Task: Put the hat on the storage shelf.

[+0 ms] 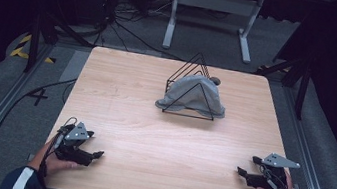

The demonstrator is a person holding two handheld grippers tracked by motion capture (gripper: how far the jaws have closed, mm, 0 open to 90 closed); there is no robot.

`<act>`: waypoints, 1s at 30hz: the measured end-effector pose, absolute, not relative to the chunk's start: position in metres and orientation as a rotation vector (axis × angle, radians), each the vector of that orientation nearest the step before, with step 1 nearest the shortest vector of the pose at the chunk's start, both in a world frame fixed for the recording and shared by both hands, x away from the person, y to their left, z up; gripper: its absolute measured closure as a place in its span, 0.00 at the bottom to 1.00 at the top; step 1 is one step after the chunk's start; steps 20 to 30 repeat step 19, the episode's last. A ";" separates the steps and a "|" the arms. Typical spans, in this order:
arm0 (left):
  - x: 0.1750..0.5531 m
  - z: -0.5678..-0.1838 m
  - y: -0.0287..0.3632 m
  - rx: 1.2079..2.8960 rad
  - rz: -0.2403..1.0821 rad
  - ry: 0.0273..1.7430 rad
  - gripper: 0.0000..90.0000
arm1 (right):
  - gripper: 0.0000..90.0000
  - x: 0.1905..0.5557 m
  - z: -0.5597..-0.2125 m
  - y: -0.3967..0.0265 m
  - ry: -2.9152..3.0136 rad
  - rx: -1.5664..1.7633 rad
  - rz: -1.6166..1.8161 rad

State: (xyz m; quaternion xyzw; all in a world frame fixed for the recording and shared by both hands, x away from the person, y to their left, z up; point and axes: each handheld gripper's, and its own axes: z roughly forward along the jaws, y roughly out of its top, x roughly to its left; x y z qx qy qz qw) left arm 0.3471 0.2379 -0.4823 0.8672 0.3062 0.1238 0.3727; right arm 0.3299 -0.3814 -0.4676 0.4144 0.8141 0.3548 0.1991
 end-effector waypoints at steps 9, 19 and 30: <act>0.347 -0.482 0.238 2.225 0.318 0.786 0.20 | 0.24 0.330 -0.468 -0.381 2.276 1.158 0.991; 0.347 -0.482 0.238 2.225 0.318 0.789 0.20 | 0.24 0.330 -0.468 -0.382 2.272 1.165 0.989; 0.347 -0.482 0.238 2.225 0.318 0.789 0.20 | 0.24 0.330 -0.468 -0.382 2.272 1.165 0.989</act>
